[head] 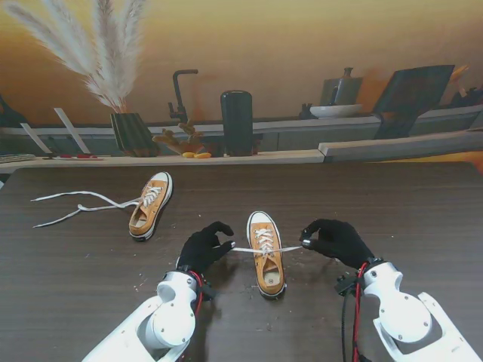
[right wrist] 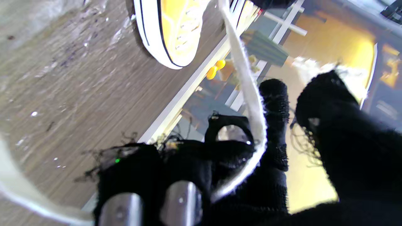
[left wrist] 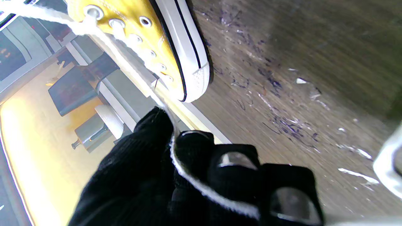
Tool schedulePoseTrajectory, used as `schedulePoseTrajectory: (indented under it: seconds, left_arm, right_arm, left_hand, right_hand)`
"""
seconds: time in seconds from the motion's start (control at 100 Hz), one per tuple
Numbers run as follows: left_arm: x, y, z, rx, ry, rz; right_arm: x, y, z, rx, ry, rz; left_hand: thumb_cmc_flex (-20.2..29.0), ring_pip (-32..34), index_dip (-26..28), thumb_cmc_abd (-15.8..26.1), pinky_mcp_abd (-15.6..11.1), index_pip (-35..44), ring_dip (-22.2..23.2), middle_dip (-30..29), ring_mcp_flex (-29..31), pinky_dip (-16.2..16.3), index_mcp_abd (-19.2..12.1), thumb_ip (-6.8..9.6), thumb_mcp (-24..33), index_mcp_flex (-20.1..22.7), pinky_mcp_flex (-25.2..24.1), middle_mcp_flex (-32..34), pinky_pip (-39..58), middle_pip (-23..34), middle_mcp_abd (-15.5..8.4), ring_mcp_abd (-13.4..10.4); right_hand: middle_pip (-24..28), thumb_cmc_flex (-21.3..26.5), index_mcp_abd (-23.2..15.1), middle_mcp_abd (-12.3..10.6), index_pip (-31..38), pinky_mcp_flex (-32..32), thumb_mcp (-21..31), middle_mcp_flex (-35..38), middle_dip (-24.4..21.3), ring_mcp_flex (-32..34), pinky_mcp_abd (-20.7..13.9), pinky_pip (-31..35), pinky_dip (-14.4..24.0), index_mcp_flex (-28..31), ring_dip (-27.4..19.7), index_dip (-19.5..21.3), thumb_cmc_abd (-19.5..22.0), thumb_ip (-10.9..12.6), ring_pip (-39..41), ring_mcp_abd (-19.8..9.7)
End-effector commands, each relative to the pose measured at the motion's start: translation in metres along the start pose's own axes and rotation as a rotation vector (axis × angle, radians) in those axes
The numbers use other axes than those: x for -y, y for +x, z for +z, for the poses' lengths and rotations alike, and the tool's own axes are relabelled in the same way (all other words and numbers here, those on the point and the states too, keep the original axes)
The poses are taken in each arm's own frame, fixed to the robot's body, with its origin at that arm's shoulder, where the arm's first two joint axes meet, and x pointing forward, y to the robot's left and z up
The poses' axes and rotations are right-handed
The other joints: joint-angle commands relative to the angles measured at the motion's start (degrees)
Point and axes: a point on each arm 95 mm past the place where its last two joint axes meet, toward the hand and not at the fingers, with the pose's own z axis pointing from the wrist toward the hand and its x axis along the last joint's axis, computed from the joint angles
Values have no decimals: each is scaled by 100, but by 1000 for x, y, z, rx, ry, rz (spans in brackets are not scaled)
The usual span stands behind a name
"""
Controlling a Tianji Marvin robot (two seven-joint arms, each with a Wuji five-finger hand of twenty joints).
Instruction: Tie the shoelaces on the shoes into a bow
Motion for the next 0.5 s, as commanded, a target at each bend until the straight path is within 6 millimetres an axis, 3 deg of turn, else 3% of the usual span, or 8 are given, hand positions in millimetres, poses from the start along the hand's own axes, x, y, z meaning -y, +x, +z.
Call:
schedulePoseTrajectory:
  seconds: [0.0, 0.09, 0.21, 0.38, 0.44, 0.49]
  left_arm:
    - [0, 4, -1, -11, -21, -16]
    - [-1, 5, 0, -16, -21, -23]
    - [-2, 6, 1, -22, -14, -28]
    - [0, 8, 2, -28, -9, -29]
    - [0, 8, 3, -32, -9, -28]
    - [1, 8, 3, -33, -9, -28]
  right_arm:
    - [-10, 6, 0, -37, 33, -45]
    - [-14, 11, 0, -75, 97, -82]
    - [-16, 18, 3, -109, 174, -190]
    - [-13, 26, 8, -141, 278, -450]
    - [-11, 30, 9, -146, 312, -545]
    - [-9, 32, 10, -147, 334, -625]
  left_hand:
    - [46, 56, -151, 87, -486, -47, 119, 30, 269, -68, -313, 47, -58, 51, 150, 66, 1348, -5, 42, 48]
    - [63, 25, -170, 89, -469, -79, 115, 34, 270, -84, -314, 40, -67, 60, 145, 55, 1324, -15, 41, 65]
    - [86, -11, -186, 111, -446, -113, 110, 37, 268, -101, -312, 26, -79, 46, 140, 28, 1296, -30, 50, 83]
    - [117, -38, -219, 141, -421, -173, 112, 47, 271, -117, -306, 5, -110, 19, 139, 5, 1275, -40, 57, 96]
    - [125, -44, -240, 149, -415, -205, 114, 50, 270, -121, -301, 1, -122, 7, 138, 5, 1271, -41, 58, 98]
    - [142, -50, -264, 151, -410, -240, 116, 54, 270, -125, -325, 1, -129, 5, 138, 0, 1266, -43, 60, 100]
  right_hand:
    - [62, -28, -420, 94, 182, 222, 16, -27, 115, 128, -405, 1652, -74, -55, -131, -245, -141, -217, 287, -552]
    - [64, -168, -518, 116, 594, 217, -179, -53, 124, 126, -400, 1652, -101, 427, -176, -478, -43, -232, 294, -526]
    - [68, -422, -264, 165, 732, 203, -305, -75, 135, 124, -346, 1652, -174, 1146, -211, -623, 226, -164, 291, -473]
    - [50, -502, 32, 150, 562, 193, -162, -159, 145, 124, -328, 1652, -212, 1376, -242, -579, 378, -72, 277, -466]
    - [27, -309, 111, 90, 556, 168, -64, -307, 174, 129, -349, 1652, -398, 1156, -318, -556, 144, -150, 232, -531]
    - [-13, 33, 49, 27, 847, 141, 322, -475, 209, 128, -414, 1652, -671, 826, -450, -802, -455, -294, 184, -558]
